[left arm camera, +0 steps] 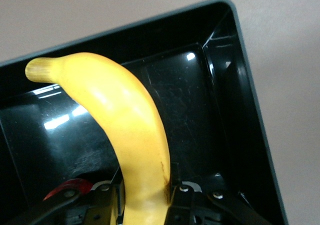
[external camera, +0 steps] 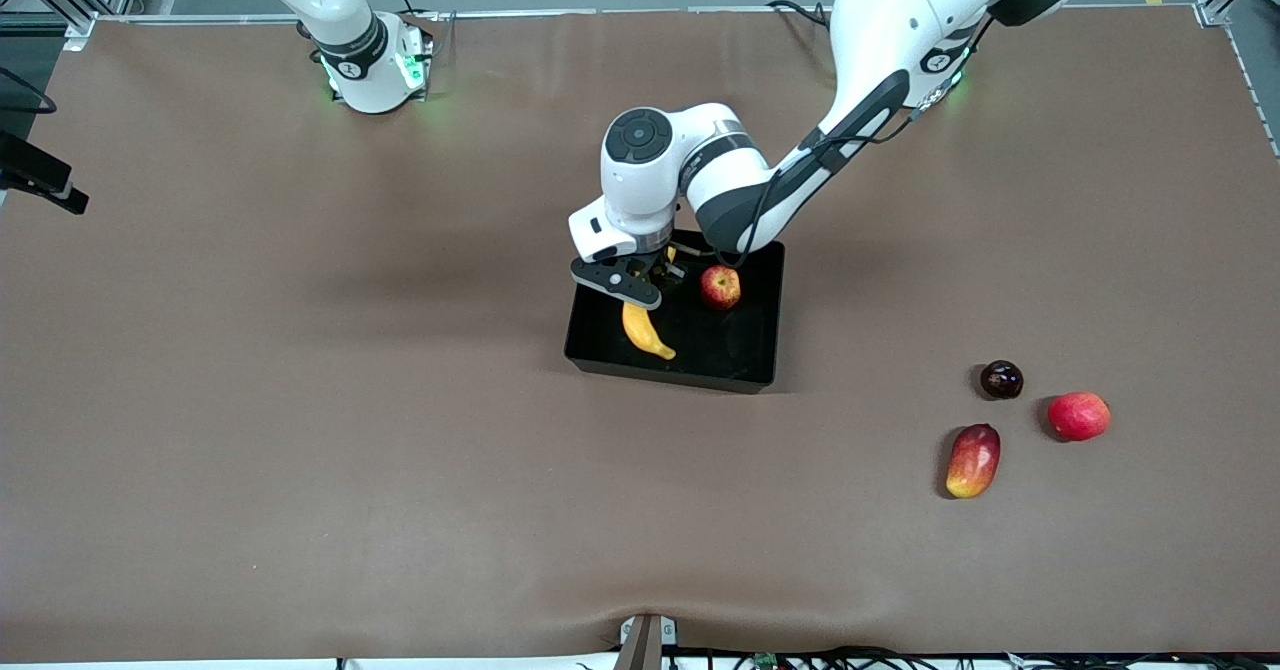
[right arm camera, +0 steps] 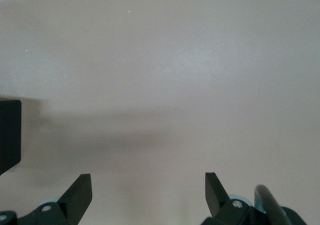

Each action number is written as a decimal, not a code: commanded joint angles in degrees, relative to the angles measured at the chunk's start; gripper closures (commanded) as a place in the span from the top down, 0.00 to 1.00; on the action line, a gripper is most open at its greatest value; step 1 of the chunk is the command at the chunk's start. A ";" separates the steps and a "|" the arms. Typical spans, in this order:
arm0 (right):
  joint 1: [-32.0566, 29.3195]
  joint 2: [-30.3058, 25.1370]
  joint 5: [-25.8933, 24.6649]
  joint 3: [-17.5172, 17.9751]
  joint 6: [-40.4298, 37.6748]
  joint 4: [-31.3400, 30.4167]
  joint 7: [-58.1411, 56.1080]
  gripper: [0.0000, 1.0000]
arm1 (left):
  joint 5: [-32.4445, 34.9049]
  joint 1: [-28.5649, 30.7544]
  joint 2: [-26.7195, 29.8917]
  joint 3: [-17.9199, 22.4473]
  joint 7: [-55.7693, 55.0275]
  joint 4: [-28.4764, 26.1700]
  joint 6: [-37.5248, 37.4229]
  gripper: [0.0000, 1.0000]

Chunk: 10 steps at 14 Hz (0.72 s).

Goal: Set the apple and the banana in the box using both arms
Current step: 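Lower the banana into the box beside the apple and open the left gripper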

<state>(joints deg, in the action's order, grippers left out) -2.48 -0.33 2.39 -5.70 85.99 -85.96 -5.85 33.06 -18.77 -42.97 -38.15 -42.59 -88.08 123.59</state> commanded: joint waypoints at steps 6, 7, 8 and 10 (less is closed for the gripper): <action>-0.86 0.68 1.30 0.52 -0.29 0.62 0.40 1.00 | -0.19 -1.53 -4.57 0.71 0.14 3.09 1.55 0.00; -0.86 0.68 1.30 0.52 -0.12 0.70 0.40 1.00 | -0.11 -1.70 -4.92 1.41 0.14 3.09 2.17 0.00; -0.86 0.68 1.21 0.52 -0.03 0.70 0.40 1.00 | -0.11 -2.58 -5.45 2.20 0.14 3.09 2.35 0.01; -0.77 0.68 1.30 0.52 0.06 0.70 0.40 1.00 | -0.19 -4.68 -5.81 4.83 0.05 3.09 3.66 0.02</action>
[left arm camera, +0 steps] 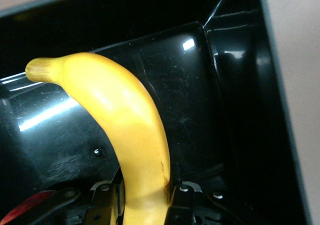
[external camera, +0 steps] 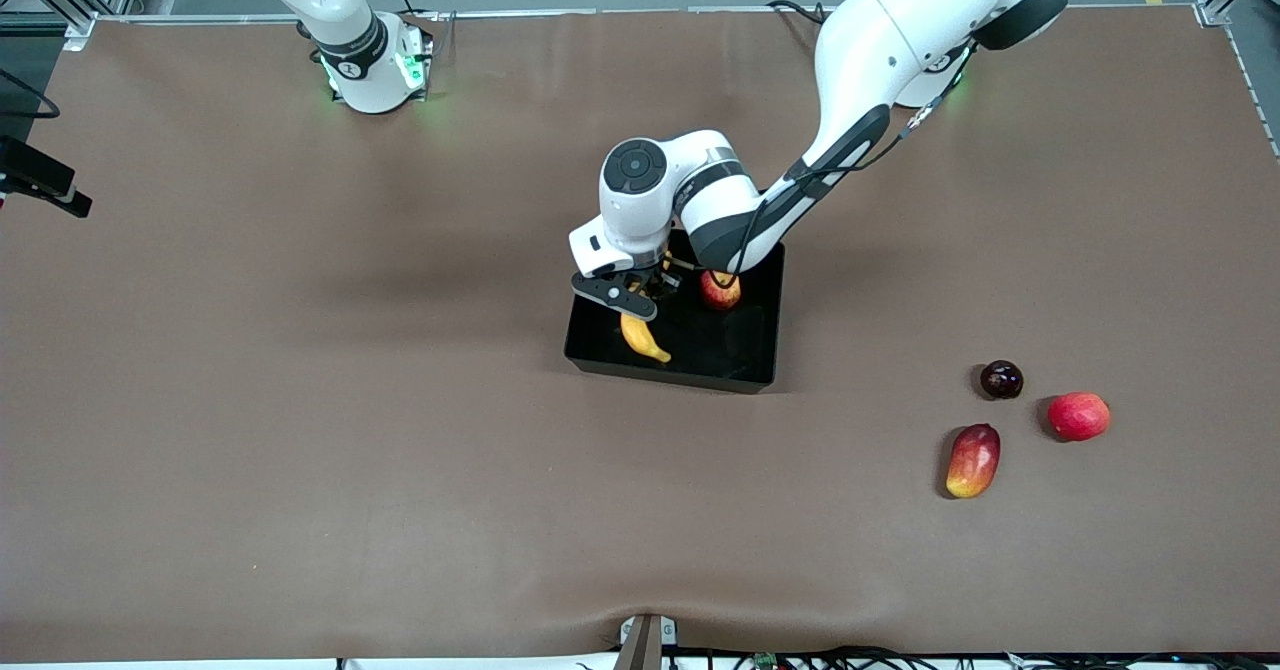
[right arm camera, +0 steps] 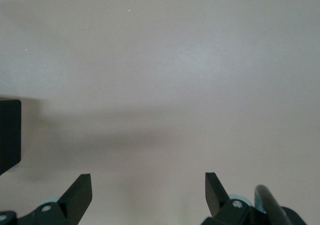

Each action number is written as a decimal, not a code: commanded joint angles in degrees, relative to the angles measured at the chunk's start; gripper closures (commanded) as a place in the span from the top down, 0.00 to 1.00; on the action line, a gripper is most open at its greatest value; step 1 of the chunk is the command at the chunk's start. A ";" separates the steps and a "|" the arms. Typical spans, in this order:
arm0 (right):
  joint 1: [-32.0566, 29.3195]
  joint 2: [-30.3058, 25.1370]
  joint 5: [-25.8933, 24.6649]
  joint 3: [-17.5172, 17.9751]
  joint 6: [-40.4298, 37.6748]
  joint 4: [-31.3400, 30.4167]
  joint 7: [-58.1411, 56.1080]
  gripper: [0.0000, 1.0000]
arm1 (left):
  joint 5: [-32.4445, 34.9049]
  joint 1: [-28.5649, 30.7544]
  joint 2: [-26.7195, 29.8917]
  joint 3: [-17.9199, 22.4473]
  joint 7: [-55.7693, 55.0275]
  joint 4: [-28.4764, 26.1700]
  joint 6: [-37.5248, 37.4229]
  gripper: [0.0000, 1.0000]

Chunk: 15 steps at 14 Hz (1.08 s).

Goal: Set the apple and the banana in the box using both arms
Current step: 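Lower the banana into the box beside the apple and open the left gripper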

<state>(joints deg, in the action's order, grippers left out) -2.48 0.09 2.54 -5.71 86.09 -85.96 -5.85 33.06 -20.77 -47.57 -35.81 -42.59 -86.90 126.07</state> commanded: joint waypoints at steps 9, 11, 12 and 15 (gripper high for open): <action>-0.68 0.87 1.15 0.52 -0.23 0.71 0.31 1.00 | -0.02 -3.92 -2.96 4.25 0.05 1.83 3.92 0.40; -0.59 0.87 1.15 0.61 -0.31 0.71 0.31 1.00 | -0.02 -3.92 -2.96 4.25 0.05 1.83 3.92 0.49; -0.51 0.87 1.15 0.52 -0.31 0.71 0.31 1.00 | 0.07 -3.92 -2.96 4.43 0.31 1.83 3.92 0.53; -0.59 0.87 1.15 0.61 -0.31 0.71 0.32 1.00 | 0.25 -3.92 -2.44 5.57 0.66 1.83 3.92 1.00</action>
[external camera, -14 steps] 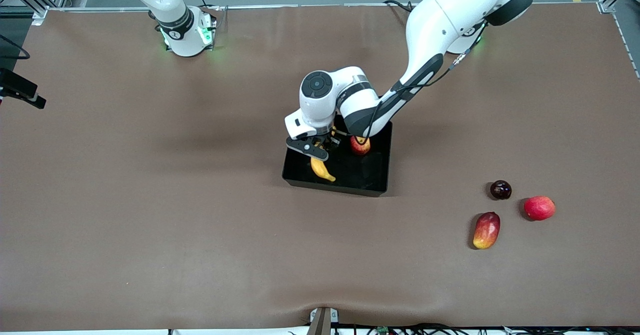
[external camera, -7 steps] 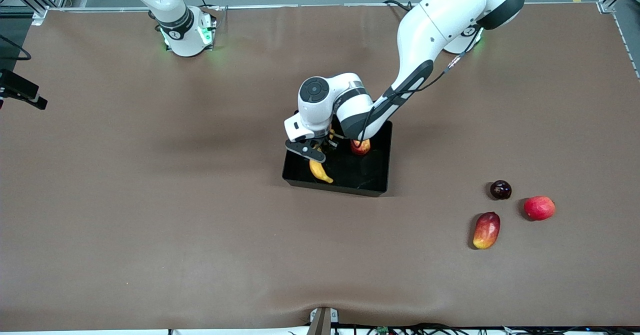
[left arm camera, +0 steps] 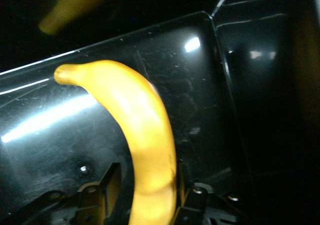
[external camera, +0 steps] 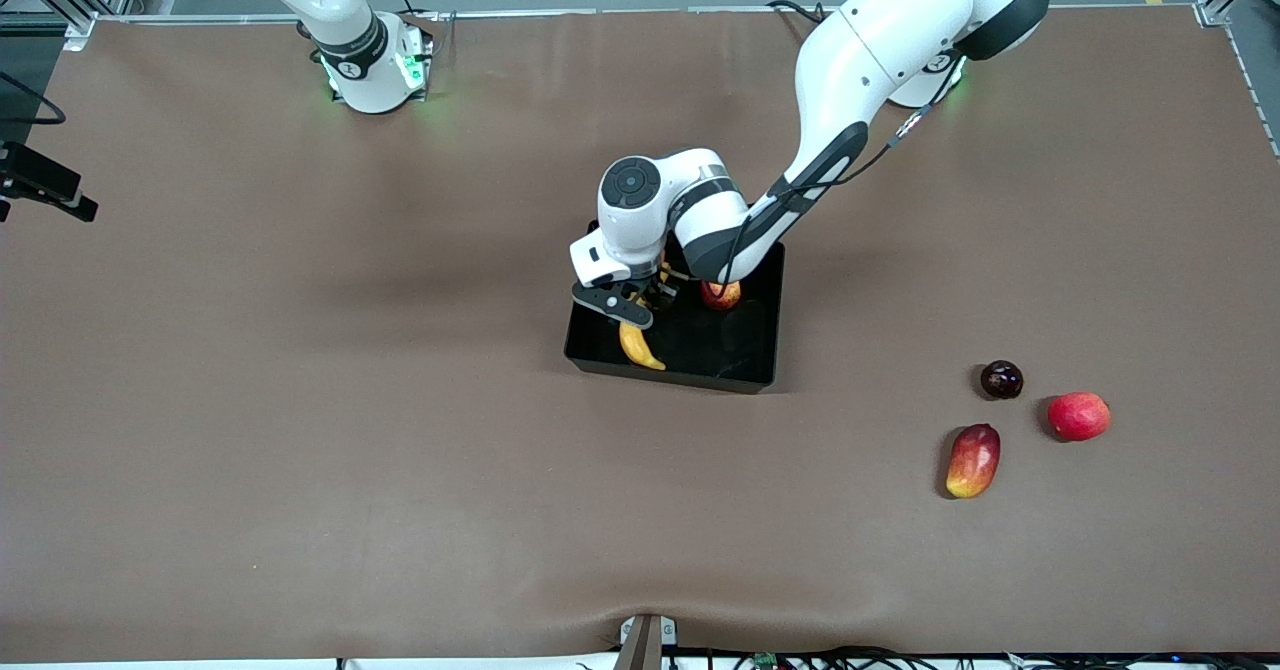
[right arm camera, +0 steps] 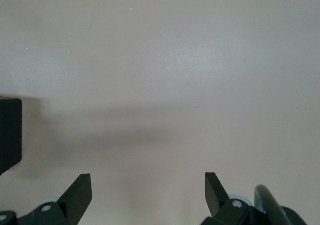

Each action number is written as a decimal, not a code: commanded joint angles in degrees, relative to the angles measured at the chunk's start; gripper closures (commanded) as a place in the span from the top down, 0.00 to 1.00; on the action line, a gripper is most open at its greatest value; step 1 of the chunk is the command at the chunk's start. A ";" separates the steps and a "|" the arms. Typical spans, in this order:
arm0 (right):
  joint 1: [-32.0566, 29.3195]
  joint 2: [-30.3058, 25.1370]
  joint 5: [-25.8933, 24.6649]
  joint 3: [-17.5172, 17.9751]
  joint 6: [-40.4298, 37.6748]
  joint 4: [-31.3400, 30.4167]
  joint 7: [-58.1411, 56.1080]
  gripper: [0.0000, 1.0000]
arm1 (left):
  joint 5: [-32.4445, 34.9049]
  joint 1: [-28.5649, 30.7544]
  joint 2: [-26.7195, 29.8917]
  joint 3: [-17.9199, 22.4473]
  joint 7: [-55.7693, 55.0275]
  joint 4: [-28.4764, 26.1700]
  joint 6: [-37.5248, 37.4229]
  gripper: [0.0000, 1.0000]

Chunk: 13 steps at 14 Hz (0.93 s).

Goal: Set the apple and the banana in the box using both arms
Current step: 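Lower the banana into the box beside the apple and open the left gripper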

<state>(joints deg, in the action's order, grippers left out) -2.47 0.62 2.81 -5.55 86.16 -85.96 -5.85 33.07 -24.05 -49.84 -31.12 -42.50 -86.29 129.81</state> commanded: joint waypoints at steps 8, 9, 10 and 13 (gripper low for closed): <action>-0.51 0.44 0.88 0.45 -0.29 0.71 0.40 1.00 | -0.90 2.95 10.10 0.44 1.28 2.00 -7.45 1.00; -0.51 0.44 0.88 0.45 -0.21 0.71 0.40 1.00 | -1.59 3.92 11.68 0.18 1.28 2.01 -8.77 1.00; -0.43 0.44 0.88 0.45 -0.21 0.71 0.40 1.00 | -2.73 4.62 13.35 0.27 1.28 2.09 -10.44 1.00; -0.43 0.44 0.88 0.45 -0.21 0.71 0.40 1.00 | -3.97 8.13 18.28 0.27 1.36 2.18 -15.79 1.00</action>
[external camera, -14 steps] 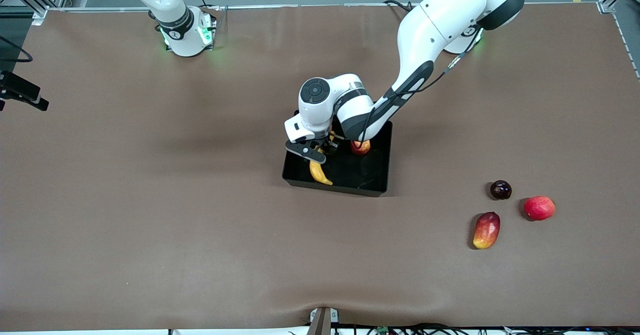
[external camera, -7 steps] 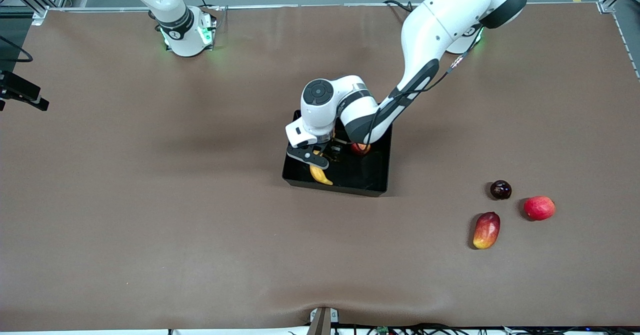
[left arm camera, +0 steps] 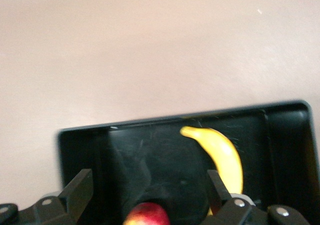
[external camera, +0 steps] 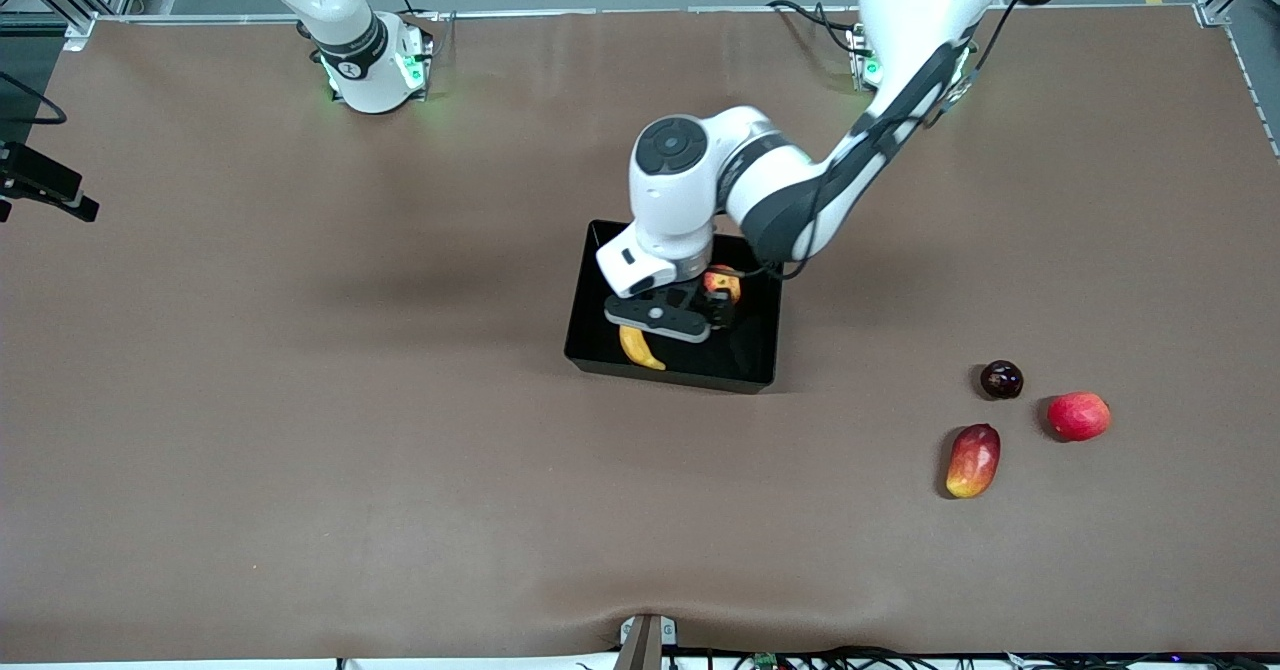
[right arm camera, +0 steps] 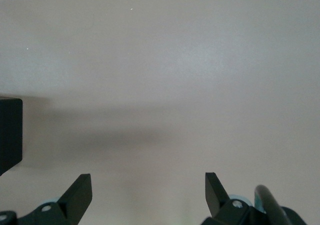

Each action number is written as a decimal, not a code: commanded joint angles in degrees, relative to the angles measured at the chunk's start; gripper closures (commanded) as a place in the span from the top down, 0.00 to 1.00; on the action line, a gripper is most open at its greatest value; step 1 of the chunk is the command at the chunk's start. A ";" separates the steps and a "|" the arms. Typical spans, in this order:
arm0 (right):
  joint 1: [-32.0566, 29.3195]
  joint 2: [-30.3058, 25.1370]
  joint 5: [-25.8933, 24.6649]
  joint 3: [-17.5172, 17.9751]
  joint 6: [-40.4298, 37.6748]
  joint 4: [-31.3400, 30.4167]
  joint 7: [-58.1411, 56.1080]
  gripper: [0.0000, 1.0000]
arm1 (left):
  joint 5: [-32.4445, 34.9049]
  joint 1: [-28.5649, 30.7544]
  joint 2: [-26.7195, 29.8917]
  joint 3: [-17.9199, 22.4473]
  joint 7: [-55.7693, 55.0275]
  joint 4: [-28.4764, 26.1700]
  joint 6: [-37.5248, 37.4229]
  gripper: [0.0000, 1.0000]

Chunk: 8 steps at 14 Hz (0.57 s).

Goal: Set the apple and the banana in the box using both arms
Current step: 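Lift the left gripper up and away from the box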

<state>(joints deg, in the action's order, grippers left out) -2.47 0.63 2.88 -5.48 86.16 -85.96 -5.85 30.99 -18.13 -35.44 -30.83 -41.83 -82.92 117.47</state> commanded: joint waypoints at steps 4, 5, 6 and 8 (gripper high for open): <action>-0.08 0.33 0.64 0.39 -0.38 0.71 0.14 1.00 | -5.67 7.57 9.68 -0.11 4.03 -0.75 -10.58 1.00; -0.08 0.33 0.47 0.47 -0.47 0.79 0.05 1.00 | -6.28 9.24 11.08 0.06 4.22 -0.84 -11.64 1.00; 0.09 0.33 0.12 0.56 -0.30 0.79 -0.03 1.00 | -6.38 10.74 11.88 0.15 4.22 -1.01 -12.52 1.00; 0.27 0.25 -0.59 0.65 -0.12 0.88 -0.12 1.00 | -6.55 13.12 14.08 0.15 4.22 -0.84 -15.95 1.00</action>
<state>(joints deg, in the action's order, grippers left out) -2.30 0.63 2.80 -5.08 86.18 -85.96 -5.90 25.87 -6.77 -24.25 -30.67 -38.23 -82.67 104.14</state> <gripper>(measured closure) 0.000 0.000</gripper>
